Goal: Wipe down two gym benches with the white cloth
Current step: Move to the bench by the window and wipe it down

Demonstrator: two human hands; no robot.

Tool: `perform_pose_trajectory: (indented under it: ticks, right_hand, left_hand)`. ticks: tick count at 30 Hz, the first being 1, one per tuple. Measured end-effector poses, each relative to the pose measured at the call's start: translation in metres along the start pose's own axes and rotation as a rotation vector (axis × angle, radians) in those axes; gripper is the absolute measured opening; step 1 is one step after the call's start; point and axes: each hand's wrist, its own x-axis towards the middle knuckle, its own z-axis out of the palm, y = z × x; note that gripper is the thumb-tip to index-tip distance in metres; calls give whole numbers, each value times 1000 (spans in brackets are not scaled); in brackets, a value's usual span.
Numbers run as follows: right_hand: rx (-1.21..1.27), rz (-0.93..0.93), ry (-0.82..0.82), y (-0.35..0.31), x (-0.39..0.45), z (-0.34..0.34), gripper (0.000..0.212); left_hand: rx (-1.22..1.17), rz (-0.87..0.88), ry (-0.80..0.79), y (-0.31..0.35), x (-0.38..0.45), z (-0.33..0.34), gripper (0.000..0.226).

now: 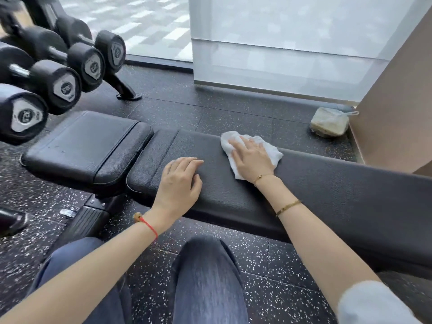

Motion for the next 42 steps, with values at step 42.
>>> perform_pose_trajectory:
  ticks: [42]
  right_hand:
    - [126, -176, 52, -248, 43, 54, 42]
  left_hand:
    - [40, -54, -18, -240, -1, -71, 39]
